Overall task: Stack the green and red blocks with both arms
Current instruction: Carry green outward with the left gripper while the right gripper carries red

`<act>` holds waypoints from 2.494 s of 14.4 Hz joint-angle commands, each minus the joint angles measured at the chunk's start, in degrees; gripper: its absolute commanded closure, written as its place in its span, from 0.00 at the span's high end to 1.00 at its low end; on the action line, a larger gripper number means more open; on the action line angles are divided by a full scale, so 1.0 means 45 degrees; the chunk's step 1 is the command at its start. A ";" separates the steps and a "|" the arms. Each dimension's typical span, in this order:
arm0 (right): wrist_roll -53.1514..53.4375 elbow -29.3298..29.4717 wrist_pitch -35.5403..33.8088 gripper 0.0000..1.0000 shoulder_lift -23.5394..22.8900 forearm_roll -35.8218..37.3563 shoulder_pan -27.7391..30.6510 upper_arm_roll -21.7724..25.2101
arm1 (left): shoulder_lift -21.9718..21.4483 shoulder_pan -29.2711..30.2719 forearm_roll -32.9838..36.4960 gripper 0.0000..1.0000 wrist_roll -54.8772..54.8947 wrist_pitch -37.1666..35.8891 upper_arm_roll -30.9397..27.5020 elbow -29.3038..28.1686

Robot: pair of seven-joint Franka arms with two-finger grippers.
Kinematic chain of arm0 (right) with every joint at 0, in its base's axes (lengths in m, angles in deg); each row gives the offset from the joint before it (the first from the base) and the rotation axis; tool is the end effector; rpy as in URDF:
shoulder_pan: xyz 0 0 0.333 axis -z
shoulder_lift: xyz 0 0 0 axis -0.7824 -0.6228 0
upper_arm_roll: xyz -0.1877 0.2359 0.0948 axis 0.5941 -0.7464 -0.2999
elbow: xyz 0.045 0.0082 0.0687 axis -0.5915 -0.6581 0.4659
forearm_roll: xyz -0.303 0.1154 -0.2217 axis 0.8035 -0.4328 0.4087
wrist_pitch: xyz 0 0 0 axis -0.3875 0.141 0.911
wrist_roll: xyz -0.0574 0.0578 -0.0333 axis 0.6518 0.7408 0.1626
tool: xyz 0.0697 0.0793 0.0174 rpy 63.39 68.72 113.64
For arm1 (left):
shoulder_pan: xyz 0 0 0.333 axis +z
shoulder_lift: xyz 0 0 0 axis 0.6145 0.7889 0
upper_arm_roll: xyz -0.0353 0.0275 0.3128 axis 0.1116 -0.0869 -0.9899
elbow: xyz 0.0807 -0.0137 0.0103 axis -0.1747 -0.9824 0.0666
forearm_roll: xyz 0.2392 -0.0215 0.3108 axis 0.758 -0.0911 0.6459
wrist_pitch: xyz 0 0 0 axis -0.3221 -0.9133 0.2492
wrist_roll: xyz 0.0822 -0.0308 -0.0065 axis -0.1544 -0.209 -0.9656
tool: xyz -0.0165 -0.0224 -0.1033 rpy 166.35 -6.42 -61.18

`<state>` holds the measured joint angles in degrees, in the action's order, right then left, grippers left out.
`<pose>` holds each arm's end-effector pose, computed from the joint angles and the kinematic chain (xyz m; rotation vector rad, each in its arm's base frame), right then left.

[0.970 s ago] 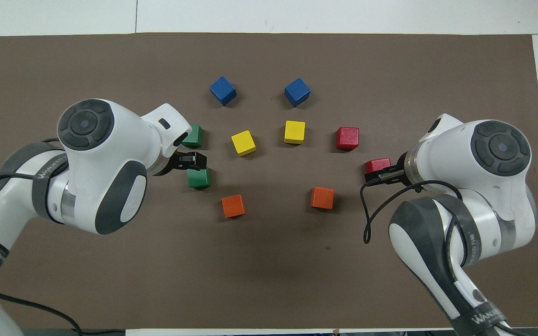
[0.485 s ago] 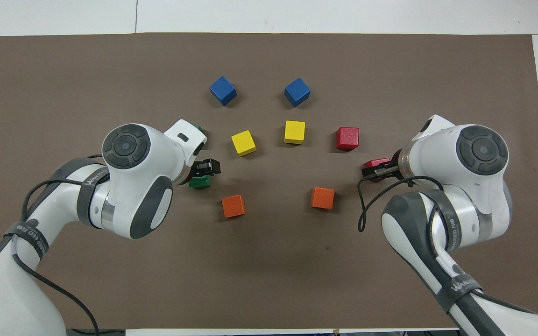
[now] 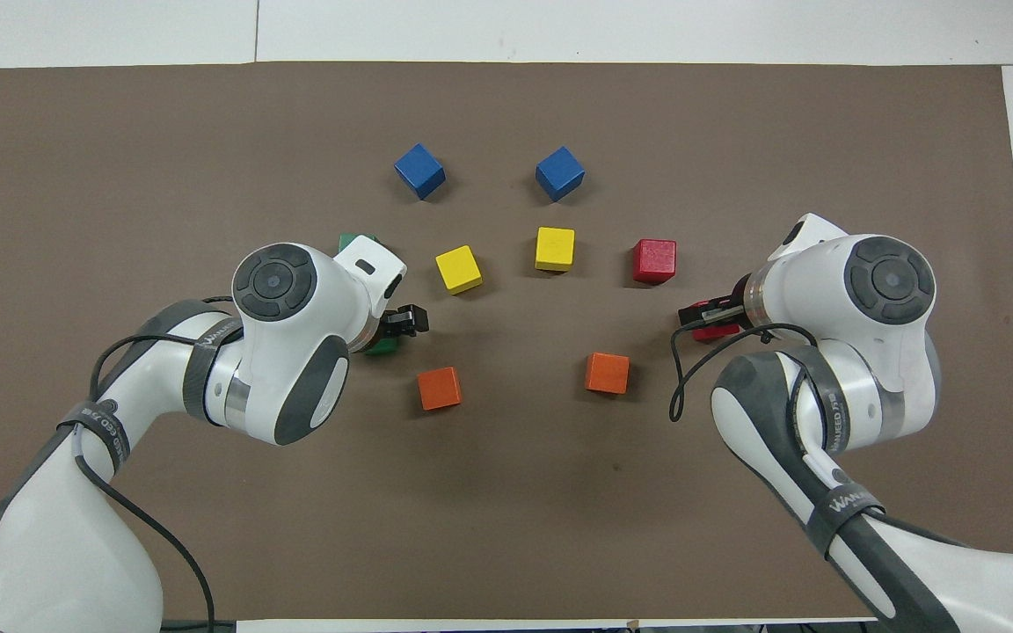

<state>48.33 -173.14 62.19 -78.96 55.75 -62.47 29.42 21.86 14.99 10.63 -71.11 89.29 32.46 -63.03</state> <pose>0.5432 0.1037 0.3408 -3.1176 -0.2891 -0.1176 0.5127 -0.2652 0.3080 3.0887 0.1158 -0.0568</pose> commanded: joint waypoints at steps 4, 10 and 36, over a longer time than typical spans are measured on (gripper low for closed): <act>0.0031 -0.0127 0.1177 1.00 -0.0585 -0.0127 0.0119 -0.0099 | 0.0094 -0.0197 -0.0002 0.09 -0.0067 0.0209 -0.0213 -0.0138; 0.0365 -0.0107 0.1198 0.93 -0.0859 -0.0147 0.0080 -0.0099 | -0.0334 0.0425 0.0349 0.00 0.0284 -0.0317 -0.0252 0.0057; -0.2350 0.0792 0.0415 0.00 -0.1250 -0.0147 0.4201 -0.0060 | -0.0630 0.8592 0.0349 0.00 0.9269 0.0695 -0.0292 -0.0841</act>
<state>38.15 -167.55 61.96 -85.57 55.75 -44.56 29.90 18.92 52.71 11.57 -28.38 90.45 30.57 -66.09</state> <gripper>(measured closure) 0.445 0.454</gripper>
